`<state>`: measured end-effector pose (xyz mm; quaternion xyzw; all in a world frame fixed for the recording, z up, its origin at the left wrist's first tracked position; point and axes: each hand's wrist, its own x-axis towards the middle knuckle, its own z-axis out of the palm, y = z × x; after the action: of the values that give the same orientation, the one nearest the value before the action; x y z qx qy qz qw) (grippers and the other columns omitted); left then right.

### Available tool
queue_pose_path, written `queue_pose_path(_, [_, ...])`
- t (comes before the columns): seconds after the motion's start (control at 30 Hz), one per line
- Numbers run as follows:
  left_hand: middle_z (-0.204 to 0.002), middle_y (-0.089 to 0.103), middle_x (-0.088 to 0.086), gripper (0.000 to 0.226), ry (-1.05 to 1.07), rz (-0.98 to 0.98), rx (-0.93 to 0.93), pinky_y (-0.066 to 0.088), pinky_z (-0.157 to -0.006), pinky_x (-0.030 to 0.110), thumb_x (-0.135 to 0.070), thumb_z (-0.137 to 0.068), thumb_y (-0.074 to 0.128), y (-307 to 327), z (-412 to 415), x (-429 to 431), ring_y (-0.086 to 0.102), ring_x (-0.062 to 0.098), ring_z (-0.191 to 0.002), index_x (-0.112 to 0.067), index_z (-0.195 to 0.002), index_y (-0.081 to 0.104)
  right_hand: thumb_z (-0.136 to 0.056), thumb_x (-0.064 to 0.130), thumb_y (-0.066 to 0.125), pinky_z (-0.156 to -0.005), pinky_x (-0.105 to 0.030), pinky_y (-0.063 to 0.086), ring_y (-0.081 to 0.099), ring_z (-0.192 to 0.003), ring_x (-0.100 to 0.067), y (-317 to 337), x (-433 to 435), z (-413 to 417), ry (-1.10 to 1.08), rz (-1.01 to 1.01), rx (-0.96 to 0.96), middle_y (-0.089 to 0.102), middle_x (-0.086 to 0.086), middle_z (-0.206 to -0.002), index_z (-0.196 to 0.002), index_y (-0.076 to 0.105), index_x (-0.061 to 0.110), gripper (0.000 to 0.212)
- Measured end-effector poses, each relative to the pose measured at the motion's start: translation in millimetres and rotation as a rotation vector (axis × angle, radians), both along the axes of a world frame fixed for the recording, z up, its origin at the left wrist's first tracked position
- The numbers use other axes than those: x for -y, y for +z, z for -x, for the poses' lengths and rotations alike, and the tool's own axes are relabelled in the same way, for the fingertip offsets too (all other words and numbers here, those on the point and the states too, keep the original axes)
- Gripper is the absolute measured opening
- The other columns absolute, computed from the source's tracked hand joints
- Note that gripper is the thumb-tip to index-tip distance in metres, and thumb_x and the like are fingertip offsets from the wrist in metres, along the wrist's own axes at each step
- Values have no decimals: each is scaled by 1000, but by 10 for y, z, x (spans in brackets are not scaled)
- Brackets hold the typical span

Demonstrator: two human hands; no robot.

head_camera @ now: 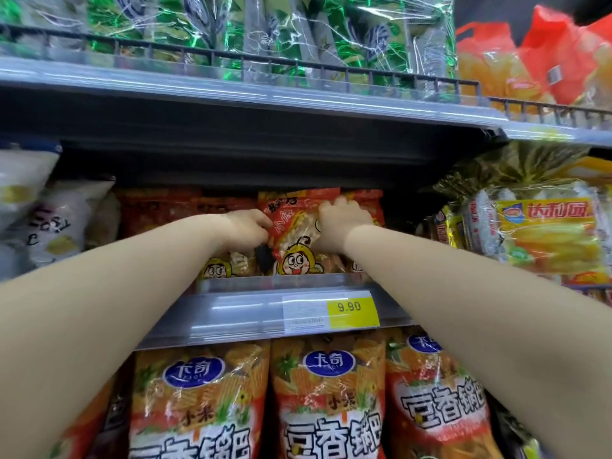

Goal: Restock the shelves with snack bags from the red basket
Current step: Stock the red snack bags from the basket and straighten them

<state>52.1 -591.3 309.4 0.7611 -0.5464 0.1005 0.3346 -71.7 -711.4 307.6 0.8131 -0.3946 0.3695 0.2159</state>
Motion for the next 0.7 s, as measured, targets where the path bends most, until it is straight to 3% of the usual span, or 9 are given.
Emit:
queue_pose_path(0.07, [-137, 48, 3, 42, 1, -101, 79, 48, -96, 38, -12, -97, 44, -30, -9, 38, 52, 22, -116, -24, -137, 49, -82, 29, 65, -90, -41, 43, 42, -123, -32, 19, -36, 13, 118, 234, -20, 42, -12, -137, -133, 43, 17, 57])
queue_pose_path(0.13, [-137, 49, 4, 39, 25, -119, 141, 42, -104, 38, -13, -97, 43, -45, -9, 68, 51, 23, -117, -22, -134, 52, -85, 22, 58, -89, -40, 44, 43, -121, -29, 31, -30, 33, 172, 289, -193, 45, -8, -135, -130, 49, 22, 46])
queue_pose_path(0.27, [-129, 56, 5, 31, 54, -41, 182, 41, -92, 30, -11, -96, 44, -57, -29, 86, 53, 21, -108, -18, -122, 61, -93, 16, 43, -101, -38, 42, 40, -131, -27, 0, 49, 40, 162, -81, -417, 34, -4, -151, -145, 34, 28, 55])
queue_pose_path(0.37, [-127, 57, 3, 25, 61, 86, 168, 39, -88, 28, -13, -95, 48, -73, -11, 56, 51, 19, -111, -19, -113, 65, -97, 15, 38, -114, -37, 25, 18, -144, -24, -1, 17, 59, 110, -195, -506, 10, -2, -159, -151, 18, 27, 59])
queue_pose_path(0.43, [-122, 59, -2, 21, 42, 182, 165, 41, -82, 27, -17, -94, 51, -73, 45, 15, 52, 15, -102, -23, -107, 67, -99, 19, 37, -115, -35, 20, 16, -144, -24, -15, -33, 89, 129, -210, -462, 11, -2, -159, -151, 21, 26, 55])
queue_pose_path(0.57, [-101, 58, -12, 13, -5, 256, 293, 42, -65, 24, -31, -90, 58, -35, 182, -98, 52, 5, -78, -34, -100, 66, -93, 37, 49, -99, -37, 43, 49, -122, -27, 2, -123, 314, 179, -150, -155, 52, -3, -136, -127, 57, 30, 36])
queue_pose_path(0.63, [-98, 59, -11, 16, -56, 271, 390, 43, -69, 26, -34, -87, 58, -17, 302, -124, 52, 8, -80, -33, -100, 67, -88, 41, 54, -87, -34, 47, 56, -110, -26, -36, -136, 541, 139, -70, -57, 62, -1, -118, -111, 65, 29, 28])
queue_pose_path(0.7, [-97, 60, -10, 17, -133, 311, 427, 41, -73, 27, -31, -84, 56, -43, 478, -102, 52, 11, -88, -31, -98, 67, -85, 41, 56, -85, -37, 43, 54, -108, -29, -149, -101, 814, 81, 93, 70, 61, -5, -112, -109, 65, 25, 30])
